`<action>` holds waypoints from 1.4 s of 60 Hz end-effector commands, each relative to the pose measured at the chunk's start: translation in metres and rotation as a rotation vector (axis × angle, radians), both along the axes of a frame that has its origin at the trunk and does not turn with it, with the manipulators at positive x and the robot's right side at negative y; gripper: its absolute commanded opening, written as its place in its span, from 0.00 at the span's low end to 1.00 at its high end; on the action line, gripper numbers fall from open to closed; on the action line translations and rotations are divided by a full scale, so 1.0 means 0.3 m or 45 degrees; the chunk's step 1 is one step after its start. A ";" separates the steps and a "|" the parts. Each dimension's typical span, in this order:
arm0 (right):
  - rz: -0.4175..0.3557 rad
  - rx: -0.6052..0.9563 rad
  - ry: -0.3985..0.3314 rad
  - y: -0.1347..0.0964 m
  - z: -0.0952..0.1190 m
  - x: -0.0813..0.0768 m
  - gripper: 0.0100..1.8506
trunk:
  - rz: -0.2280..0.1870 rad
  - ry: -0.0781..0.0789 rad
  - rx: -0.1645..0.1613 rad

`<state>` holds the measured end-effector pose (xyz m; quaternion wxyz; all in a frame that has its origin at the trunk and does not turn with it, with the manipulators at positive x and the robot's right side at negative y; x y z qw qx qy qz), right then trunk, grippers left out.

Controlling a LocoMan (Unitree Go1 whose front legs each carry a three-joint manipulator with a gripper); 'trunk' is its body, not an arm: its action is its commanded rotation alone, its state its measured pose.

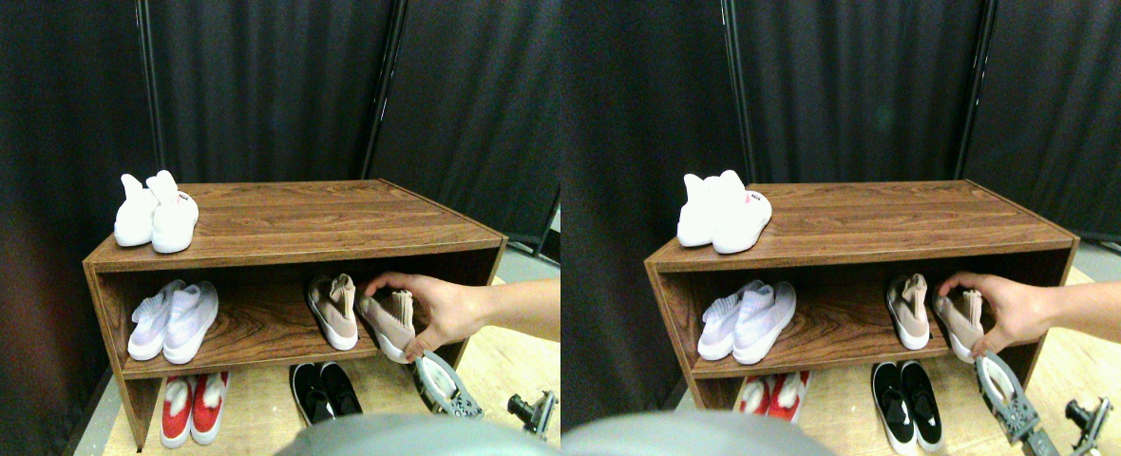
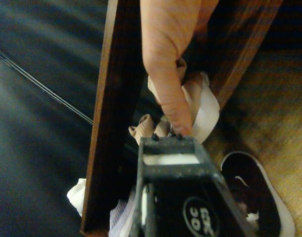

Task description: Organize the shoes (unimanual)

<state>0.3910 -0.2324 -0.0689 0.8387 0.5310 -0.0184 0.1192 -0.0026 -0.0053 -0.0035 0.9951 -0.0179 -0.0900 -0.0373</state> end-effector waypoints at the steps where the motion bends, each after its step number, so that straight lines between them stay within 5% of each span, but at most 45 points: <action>1: -0.001 0.010 -0.047 0.000 0.024 0.001 0.03 | -0.001 0.030 -0.022; 61: -0.011 -0.031 -0.093 -0.011 0.047 -0.020 0.03 | -0.016 0.050 -0.008; 80: -0.083 0.052 -0.070 -0.021 0.074 -0.051 0.03 | -0.039 0.017 0.000; 82: -0.078 0.066 -0.060 -0.021 0.078 -0.054 0.12 | -0.040 0.017 0.001; 84: -0.091 0.049 -0.049 -0.020 0.086 -0.061 0.32 | -0.042 0.015 0.000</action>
